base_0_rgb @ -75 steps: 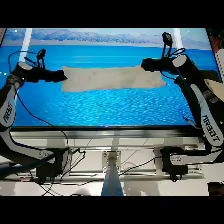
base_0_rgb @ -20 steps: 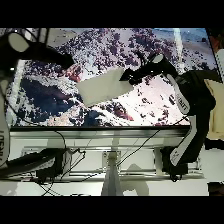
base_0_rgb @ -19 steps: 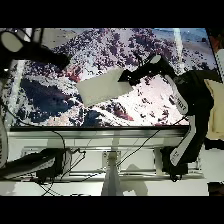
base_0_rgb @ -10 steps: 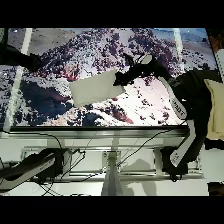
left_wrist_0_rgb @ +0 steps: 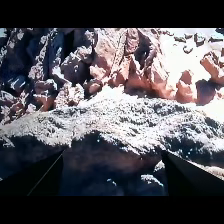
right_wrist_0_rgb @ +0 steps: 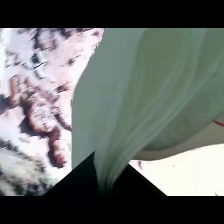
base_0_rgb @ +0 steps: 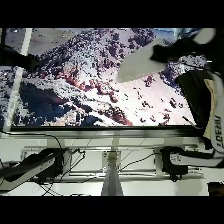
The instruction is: Fold the clothes and pants, and hang the long-sleeved shirts on hangers.
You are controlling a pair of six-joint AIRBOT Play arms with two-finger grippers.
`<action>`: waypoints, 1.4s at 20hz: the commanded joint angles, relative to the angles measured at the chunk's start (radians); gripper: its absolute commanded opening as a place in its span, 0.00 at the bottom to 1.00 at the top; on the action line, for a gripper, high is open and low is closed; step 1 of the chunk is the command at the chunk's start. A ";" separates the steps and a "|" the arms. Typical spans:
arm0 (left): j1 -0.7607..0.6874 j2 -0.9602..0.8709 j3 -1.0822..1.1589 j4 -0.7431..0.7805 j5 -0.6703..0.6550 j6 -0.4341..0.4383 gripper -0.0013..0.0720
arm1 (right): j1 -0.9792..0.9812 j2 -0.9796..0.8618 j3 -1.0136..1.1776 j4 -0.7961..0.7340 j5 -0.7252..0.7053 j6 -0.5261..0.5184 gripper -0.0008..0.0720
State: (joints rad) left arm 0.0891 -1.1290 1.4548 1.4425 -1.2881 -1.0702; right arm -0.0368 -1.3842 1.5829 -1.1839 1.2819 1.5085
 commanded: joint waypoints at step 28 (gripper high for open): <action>0.001 0.000 0.000 0.001 0.000 0.000 0.97 | -0.149 0.365 -0.016 -0.335 0.106 0.121 0.03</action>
State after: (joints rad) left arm 0.0891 -1.1290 1.4548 1.4433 -1.2888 -1.0702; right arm -0.4145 -1.0187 1.5673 -1.4578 1.4540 1.6764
